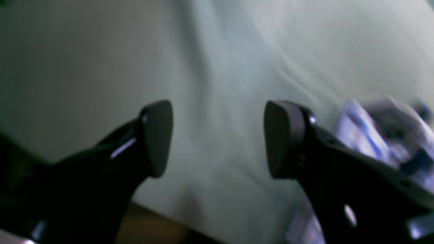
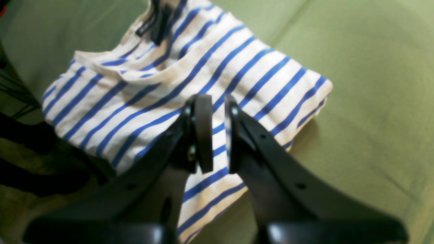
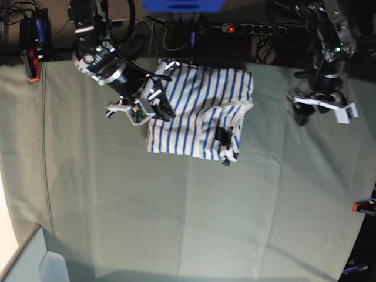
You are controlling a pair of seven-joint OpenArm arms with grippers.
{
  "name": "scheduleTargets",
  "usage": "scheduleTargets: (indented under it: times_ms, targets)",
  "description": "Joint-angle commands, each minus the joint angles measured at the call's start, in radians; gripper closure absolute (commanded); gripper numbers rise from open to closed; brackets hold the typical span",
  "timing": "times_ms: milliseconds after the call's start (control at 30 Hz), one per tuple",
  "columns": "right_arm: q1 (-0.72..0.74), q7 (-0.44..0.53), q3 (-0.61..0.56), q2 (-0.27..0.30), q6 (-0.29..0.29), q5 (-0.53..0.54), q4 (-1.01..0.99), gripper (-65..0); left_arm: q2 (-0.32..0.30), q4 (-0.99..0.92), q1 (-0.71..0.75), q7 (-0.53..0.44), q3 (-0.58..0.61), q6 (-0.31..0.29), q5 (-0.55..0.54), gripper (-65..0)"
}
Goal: Layout the t-shirt on the table in an organized manner, then fold the t-shirt properly
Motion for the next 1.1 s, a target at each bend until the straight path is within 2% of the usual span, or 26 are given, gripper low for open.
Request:
scheduleTargets:
  times_ms: [0,133,233,333,567,867,1067]
  targets:
    - [0.001,0.031,0.018,-0.002,0.012,0.014,0.018,-5.6,-0.003,0.017,-0.023,-0.003,0.009,-0.018,-0.031,-45.7]
    - [-0.002,0.031,0.044,-0.006,0.012,0.014,0.018,-5.6,-0.005,0.019,-0.04,0.106,0.067,-0.053,-0.114,-65.0]
    - [-0.002,0.028,0.05,-0.003,0.012,0.014,0.018,-5.6,-0.005,0.019,-0.042,0.148,0.096,-0.073,-0.146,-65.0]
    - [-0.002,0.028,0.05,-0.002,0.012,0.014,0.019,-5.6,-0.01,0.008,-0.042,0.143,0.15,-0.087,-0.137,-65.0]
    - [-0.008,0.025,0.052,-0.006,0.011,0.014,0.018,-5.6,-0.071,-0.115,-0.102,0.148,0.29,-0.087,-0.137,-65.0]
    - [-0.019,0.025,0.052,-0.006,0.011,0.014,0.015,-5.6,-0.063,-0.297,-0.177,0.149,0.297,-0.088,-0.139,-65.0]
    - [-0.031,0.025,0.052,-0.006,0.011,0.014,0.015,-5.6,-0.063,-0.346,-0.212,0.151,0.297,-0.088,-0.139,-65.0]
